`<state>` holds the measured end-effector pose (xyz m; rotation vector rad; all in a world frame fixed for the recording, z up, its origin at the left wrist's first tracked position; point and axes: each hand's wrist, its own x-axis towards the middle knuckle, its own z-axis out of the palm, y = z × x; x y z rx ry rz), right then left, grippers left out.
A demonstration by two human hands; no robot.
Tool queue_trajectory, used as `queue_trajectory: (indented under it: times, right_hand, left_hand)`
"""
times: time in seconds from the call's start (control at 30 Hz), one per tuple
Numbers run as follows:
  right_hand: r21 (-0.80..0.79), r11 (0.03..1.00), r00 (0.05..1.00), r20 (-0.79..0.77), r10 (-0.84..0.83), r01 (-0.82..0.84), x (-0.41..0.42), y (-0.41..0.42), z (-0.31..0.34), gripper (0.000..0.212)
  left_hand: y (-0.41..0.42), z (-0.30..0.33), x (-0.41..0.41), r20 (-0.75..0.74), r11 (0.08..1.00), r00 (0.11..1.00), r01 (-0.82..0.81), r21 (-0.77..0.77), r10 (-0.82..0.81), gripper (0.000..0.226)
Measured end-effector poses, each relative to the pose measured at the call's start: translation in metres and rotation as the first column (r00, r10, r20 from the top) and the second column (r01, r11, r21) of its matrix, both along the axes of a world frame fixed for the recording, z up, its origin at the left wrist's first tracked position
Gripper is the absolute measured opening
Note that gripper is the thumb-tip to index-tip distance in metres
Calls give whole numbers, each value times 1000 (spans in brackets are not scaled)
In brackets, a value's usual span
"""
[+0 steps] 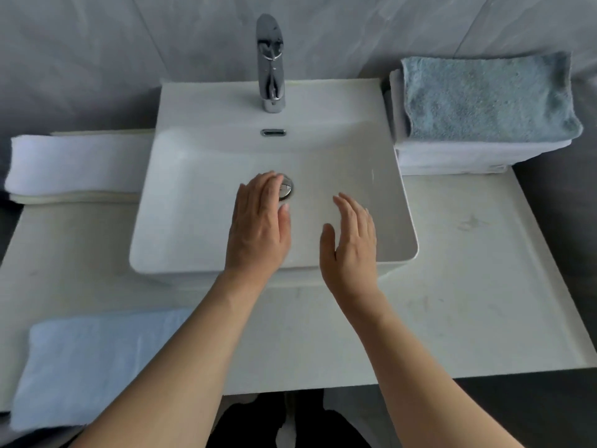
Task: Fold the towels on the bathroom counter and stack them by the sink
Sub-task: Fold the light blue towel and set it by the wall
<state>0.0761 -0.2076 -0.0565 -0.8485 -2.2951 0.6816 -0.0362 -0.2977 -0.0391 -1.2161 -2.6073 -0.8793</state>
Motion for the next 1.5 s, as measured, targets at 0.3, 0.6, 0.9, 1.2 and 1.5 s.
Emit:
queue_trajectory:
  times: [0.3, 0.6, 0.9, 1.2, 1.5]
  right_hand:
    - [98, 991, 996, -12, -85, 86, -27, -96, -9, 35]
    - [19, 990, 982, 118, -144, 143, -58, -238, -48, 33]
    - [-323, 750, 696, 675, -245, 578, -83, -290, -84, 73]
    - [-370, 617, 605, 764, -222, 694, -94, -292, -92, 65]
    - [-520, 587, 758, 590, -280, 621, -88, -289, -106, 28]
  left_hand:
    - [-104, -22, -42, -73, 995, 995, -61, 77, 66, 41]
    - [-230, -54, -97, -54, 994, 999, 2, 106, 3, 38]
    - [-337, -102, -123, 255, 767, 910, -97, -635, 327, 44]
    - [-369, -114, -146, 310, 623, 772, -138, -770, 555, 54]
    - [-385, -119, -143, 454, 758, 649, -313, -572, 611, 28]
